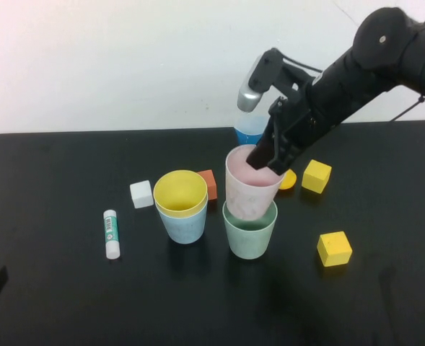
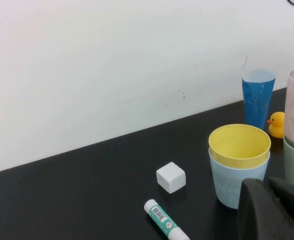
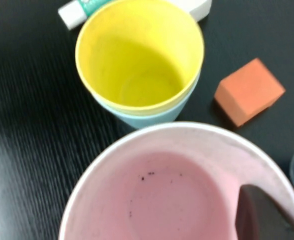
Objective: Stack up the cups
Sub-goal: Place the pink cup on the green cup
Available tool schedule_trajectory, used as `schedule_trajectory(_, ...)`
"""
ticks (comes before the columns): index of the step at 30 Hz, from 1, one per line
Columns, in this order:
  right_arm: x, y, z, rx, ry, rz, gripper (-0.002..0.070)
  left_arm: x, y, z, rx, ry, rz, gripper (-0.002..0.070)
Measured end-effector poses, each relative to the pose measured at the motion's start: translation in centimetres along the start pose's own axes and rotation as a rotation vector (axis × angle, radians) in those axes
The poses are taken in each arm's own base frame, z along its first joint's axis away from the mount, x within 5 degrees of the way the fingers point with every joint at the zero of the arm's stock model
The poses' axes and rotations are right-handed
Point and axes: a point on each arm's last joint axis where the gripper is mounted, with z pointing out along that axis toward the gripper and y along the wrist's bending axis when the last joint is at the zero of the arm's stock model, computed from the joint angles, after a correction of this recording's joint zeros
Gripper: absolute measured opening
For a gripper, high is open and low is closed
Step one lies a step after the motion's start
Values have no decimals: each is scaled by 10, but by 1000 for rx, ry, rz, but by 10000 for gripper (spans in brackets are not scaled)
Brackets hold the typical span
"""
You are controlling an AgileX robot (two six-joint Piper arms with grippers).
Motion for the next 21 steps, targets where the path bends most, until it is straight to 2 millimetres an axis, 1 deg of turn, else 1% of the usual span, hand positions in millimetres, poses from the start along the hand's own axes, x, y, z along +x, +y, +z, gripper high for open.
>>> schedule_trajectory(10, 14, -2, 21, -67, 68, 4, 36, 0, 0, 0, 2, 4, -22, 2)
schedule_trajectory(13, 15, -1, 22, -78, 76, 11, 67, 1, 0, 0, 3, 6, -22, 1)
schedule_trajectory(16, 15, 0, 21, -92, 87, 31, 148, 1, 0, 0, 3, 6, -22, 2)
schedule_trajectory(19, 16, 1, 21, -98, 103, 36, 258, 1, 0, 0, 3, 7, -23, 2)
schedule_trajectory(21, 17, 0, 20, -93, 116, 32, 306, 1, 0, 0, 3, 7, -24, 1)
